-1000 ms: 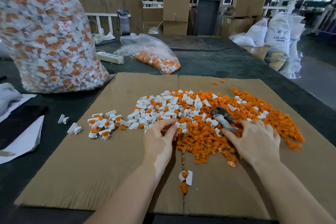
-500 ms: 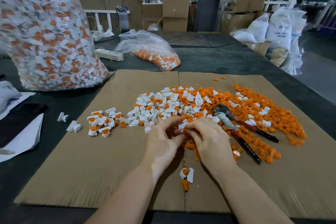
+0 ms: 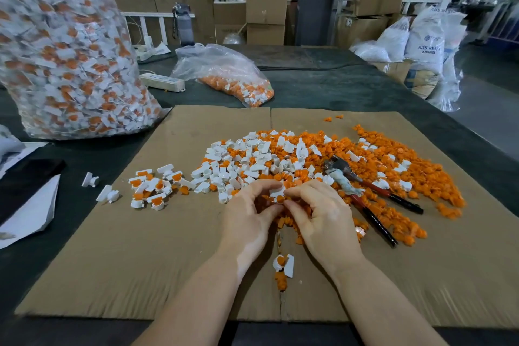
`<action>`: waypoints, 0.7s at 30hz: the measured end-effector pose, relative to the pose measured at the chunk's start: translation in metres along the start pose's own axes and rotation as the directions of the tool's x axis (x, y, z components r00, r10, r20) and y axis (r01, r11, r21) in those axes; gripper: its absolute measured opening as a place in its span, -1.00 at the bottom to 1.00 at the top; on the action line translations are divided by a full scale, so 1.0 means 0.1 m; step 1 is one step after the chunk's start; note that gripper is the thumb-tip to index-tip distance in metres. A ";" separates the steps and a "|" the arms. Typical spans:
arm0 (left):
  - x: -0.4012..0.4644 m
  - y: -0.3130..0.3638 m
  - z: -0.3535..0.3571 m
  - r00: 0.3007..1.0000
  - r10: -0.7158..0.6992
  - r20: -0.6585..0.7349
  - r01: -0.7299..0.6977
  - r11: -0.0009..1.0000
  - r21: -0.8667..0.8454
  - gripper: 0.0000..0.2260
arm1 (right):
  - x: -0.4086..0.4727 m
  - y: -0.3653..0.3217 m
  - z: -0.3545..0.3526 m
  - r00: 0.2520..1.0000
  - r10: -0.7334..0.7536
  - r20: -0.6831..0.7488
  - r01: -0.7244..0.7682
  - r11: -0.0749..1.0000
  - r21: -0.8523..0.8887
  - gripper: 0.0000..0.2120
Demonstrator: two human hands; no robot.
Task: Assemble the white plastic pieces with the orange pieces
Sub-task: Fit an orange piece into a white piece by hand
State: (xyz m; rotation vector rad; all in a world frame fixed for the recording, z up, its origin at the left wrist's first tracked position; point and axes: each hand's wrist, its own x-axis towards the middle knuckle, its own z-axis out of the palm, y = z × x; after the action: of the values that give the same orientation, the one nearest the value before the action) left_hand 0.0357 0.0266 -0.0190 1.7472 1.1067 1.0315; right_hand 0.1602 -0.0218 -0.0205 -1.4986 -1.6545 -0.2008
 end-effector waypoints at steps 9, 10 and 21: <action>-0.01 0.01 0.02 0.998 0.063 0.011 -0.063 0.995 0.081 -0.72 | 0.01 -0.01 -0.01 0.999 -0.027 0.032 0.028 0.999 -0.025 -0.94; -0.02 0.02 0.02 0.997 0.073 0.009 -0.073 0.993 0.094 -0.69 | 0.01 -0.01 -0.01 0.999 -0.032 0.030 0.033 0.999 -0.024 -0.95; -0.04 0.02 0.03 0.973 0.231 -0.006 -0.221 0.936 0.273 -0.79 | -0.01 -0.01 0.01 0.998 -0.062 0.007 0.063 0.994 -0.089 -0.95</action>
State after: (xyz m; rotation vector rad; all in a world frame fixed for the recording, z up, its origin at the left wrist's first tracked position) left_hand 0.0377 0.0214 -0.0196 2.1221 1.1317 1.0942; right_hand 0.1584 -0.0221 -0.0210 -1.5155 -1.7172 -0.3098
